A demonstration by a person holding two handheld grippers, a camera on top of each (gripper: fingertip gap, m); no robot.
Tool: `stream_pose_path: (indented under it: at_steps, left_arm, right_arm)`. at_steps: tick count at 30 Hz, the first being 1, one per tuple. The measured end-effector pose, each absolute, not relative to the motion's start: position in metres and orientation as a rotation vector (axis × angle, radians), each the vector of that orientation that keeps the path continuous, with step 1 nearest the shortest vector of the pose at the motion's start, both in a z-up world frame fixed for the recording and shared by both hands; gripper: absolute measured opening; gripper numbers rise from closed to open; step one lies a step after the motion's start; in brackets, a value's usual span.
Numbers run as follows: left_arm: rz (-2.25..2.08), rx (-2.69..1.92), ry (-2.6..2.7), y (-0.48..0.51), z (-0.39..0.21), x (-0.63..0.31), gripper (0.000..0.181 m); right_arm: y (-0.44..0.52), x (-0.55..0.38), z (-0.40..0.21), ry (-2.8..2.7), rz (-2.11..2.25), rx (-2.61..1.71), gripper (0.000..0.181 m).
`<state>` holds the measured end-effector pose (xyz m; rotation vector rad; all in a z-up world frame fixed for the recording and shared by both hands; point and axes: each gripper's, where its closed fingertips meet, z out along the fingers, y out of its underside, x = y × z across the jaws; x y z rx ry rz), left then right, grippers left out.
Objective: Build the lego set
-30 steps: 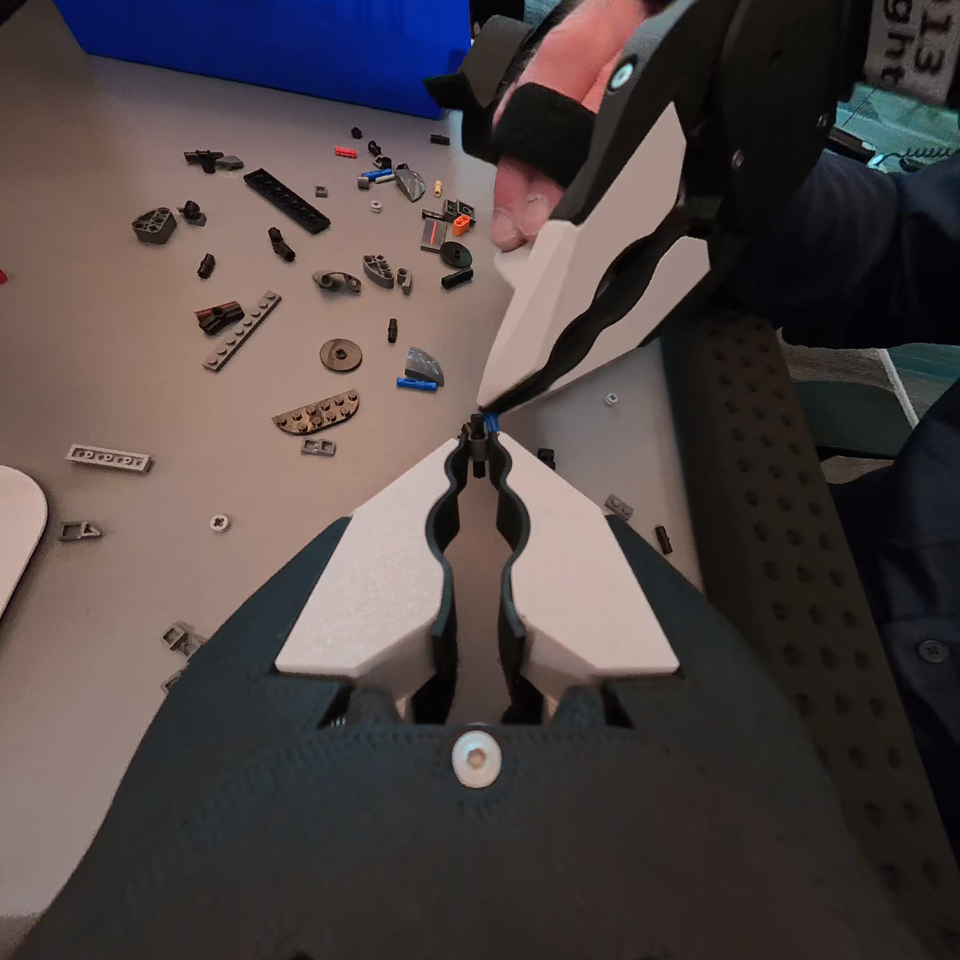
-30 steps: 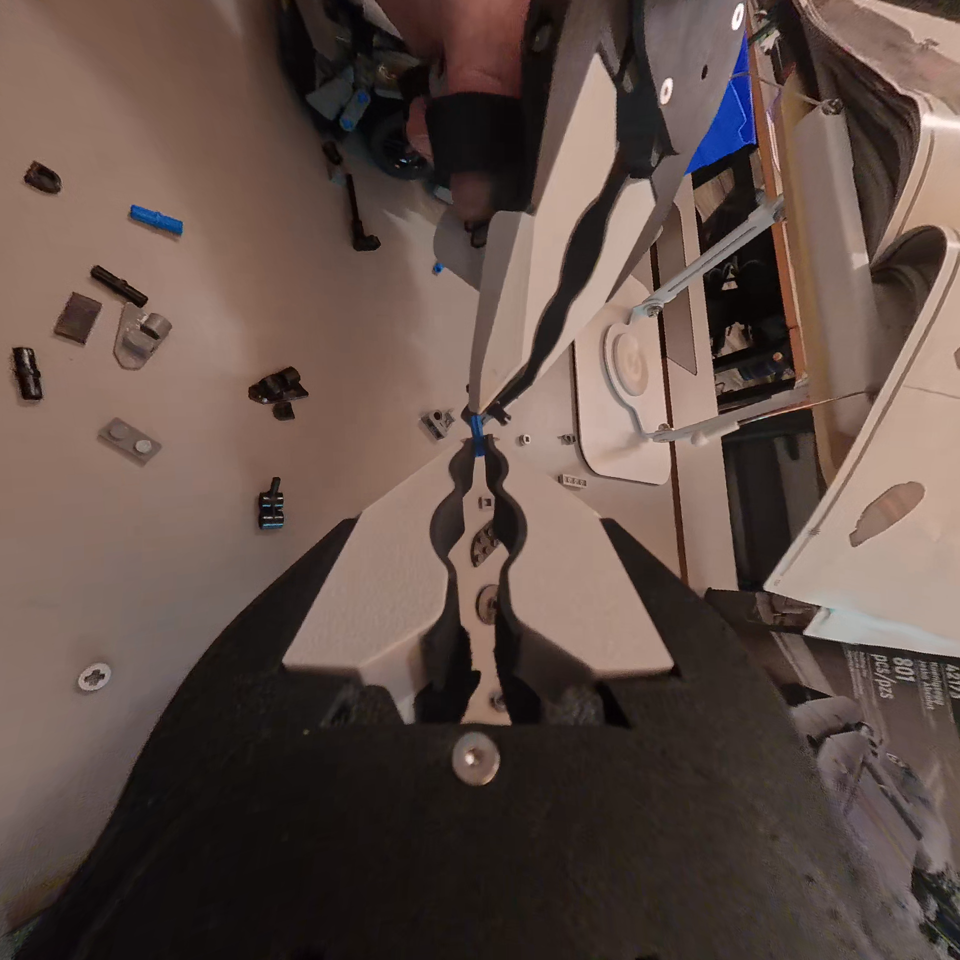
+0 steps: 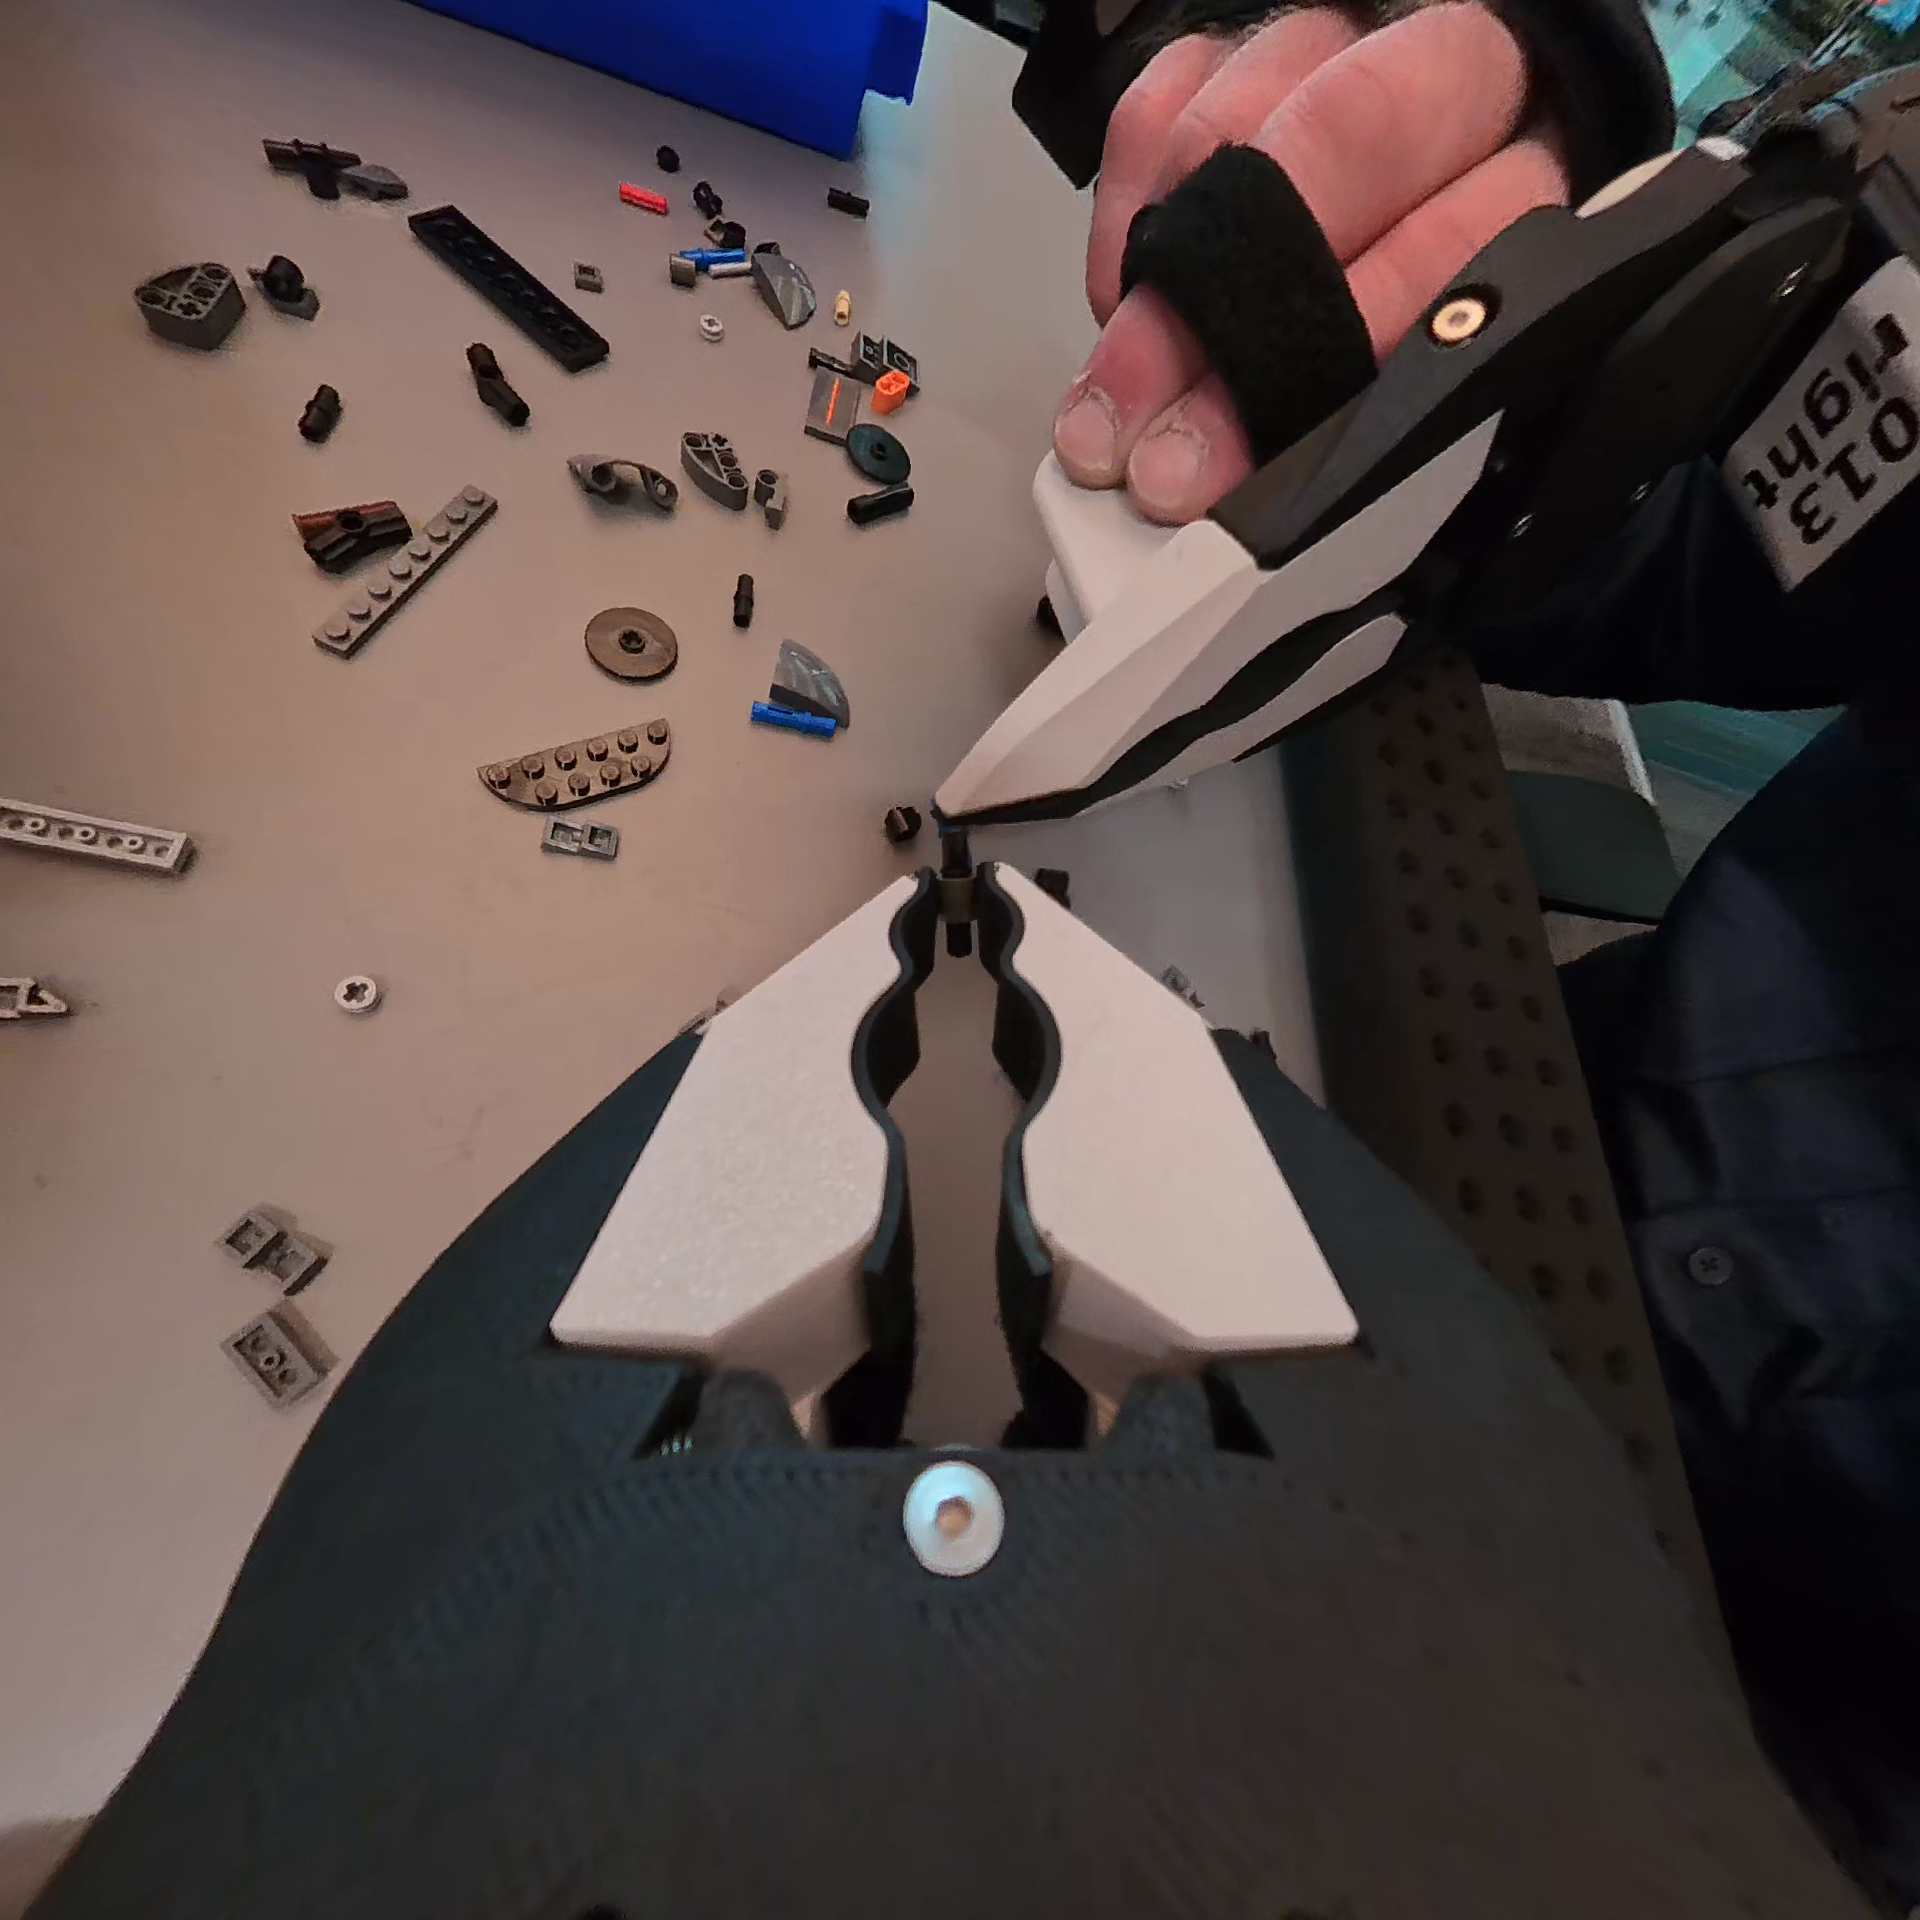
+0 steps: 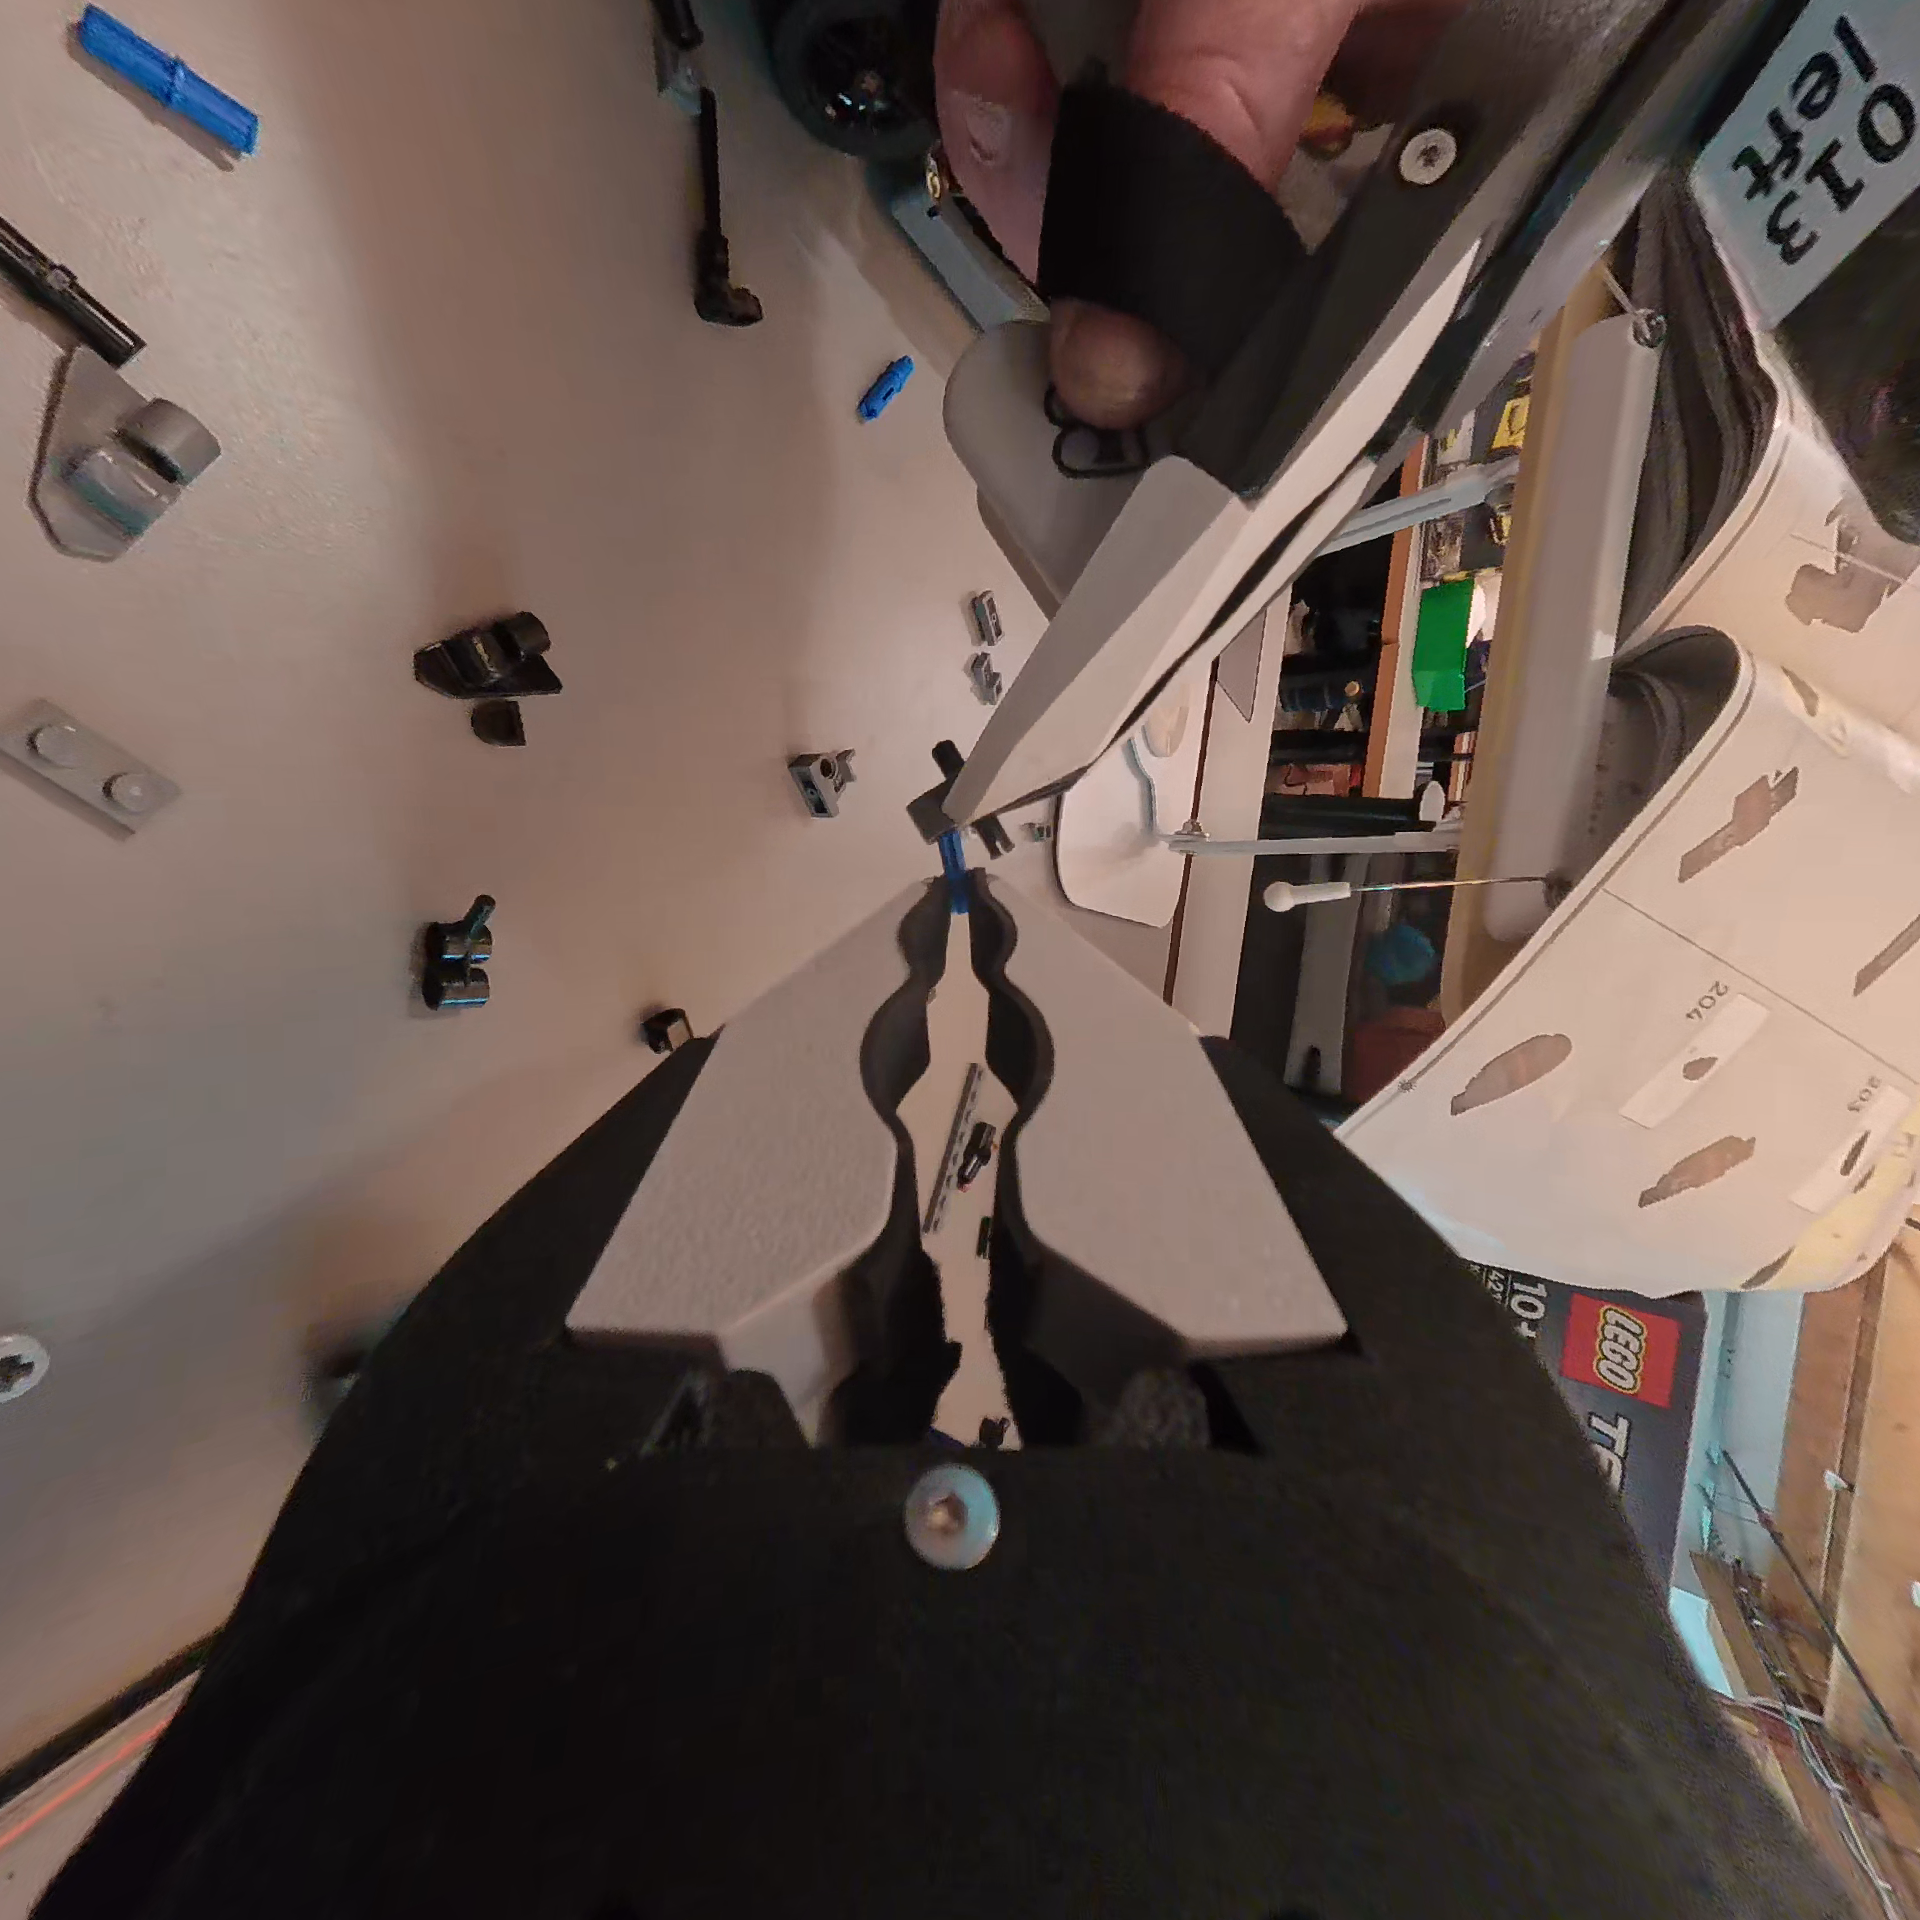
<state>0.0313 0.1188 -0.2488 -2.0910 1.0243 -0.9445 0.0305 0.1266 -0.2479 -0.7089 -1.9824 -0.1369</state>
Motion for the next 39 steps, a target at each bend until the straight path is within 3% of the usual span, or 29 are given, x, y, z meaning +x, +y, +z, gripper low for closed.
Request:
stream_pose_path:
  at_steps: [10,25,39]
  left_arm:
    - [-0.696,-2.100,1.100,0.125,-0.254,0.032,0.005]
    - [-0.702,-2.065,1.048,0.131,-0.247,0.033,0.005]
    - [-0.644,-1.943,1.041,0.136,-0.231,0.040,0.005]
  right_arm:
    - [0.131,0.032,-0.254,-2.000,-0.173,-0.775,0.001]
    - [0.137,0.032,-0.251,-1.954,-0.103,-0.918,0.000]
    - [0.140,0.034,-0.240,-1.873,0.351,-1.152,0.000]
